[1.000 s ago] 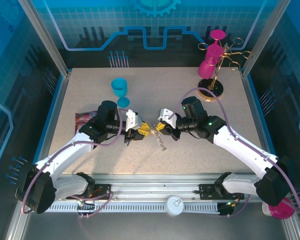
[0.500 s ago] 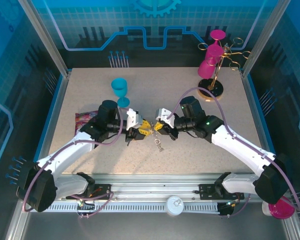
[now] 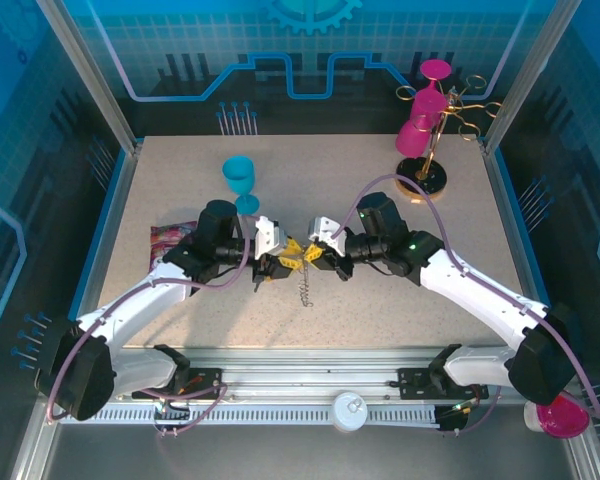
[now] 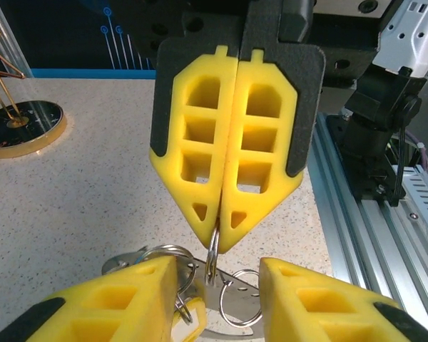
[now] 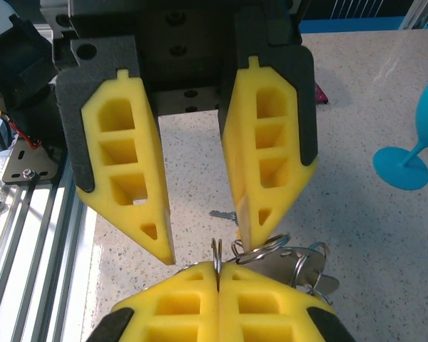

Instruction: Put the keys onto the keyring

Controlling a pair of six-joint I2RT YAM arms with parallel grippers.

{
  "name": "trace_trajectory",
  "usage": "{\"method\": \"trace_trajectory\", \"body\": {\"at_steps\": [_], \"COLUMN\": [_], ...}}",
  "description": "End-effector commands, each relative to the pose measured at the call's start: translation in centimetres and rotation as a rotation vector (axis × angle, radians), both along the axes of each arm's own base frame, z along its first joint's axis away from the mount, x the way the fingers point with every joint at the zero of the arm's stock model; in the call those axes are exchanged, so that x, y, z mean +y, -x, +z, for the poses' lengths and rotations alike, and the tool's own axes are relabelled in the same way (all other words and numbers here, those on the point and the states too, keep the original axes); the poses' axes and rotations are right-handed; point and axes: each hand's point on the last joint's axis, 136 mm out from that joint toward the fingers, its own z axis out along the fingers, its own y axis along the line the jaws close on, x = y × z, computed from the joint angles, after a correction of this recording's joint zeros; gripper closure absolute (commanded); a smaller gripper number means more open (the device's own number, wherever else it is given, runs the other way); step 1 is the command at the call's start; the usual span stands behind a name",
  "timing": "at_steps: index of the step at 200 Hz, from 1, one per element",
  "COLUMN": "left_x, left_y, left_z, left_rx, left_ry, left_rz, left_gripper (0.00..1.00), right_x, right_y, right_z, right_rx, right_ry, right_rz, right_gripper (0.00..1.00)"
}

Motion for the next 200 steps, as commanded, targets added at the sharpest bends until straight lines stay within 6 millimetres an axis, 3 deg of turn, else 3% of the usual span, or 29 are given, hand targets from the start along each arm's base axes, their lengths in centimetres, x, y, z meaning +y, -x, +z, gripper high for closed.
{"method": "trace_trajectory", "body": {"at_steps": [1, 71, 96, 122, 139, 155, 177, 200], "left_x": [-0.1, -0.2, -0.1, 0.0, 0.1, 0.1, 0.1, -0.1], "left_y": [0.2, 0.4, 0.6, 0.8, 0.8, 0.7, 0.7, 1.1], "left_z": [-0.8, -0.4, -0.4, -0.4, -0.2, 0.0, 0.9, 2.2], "left_rx": [0.012, 0.007, 0.003, -0.021, -0.042, -0.056, -0.058, -0.014], "left_ry": [-0.020, -0.011, -0.014, -0.014, -0.005, 0.005, 0.038, 0.098], "left_rz": [-0.013, -0.030, -0.039, -0.040, -0.033, -0.024, -0.012, -0.015], "left_gripper": [0.70, 0.86, 1.00, 1.00, 1.00, 1.00, 1.00, 1.00], "right_x": [1.2, 2.0, 2.2, 1.6, 0.4, -1.0, -2.3, -2.6], "right_y": [0.2, 0.2, 0.1, -0.3, -0.7, -0.8, -0.4, -0.1], "right_z": [2.3, 2.2, 2.3, 2.0, 1.8, 2.2, 1.6, 1.1], "right_rx": [-0.029, -0.021, -0.018, -0.012, 0.006, 0.004, -0.013, -0.066], "right_ry": [-0.069, -0.079, -0.081, -0.072, -0.091, -0.143, -0.185, -0.227], "right_rz": [0.038, 0.049, 0.047, 0.016, -0.028, -0.063, -0.093, -0.093], "right_gripper": [1.00, 1.00, 1.00, 1.00, 0.73, 0.56, 0.53, 0.58]}}
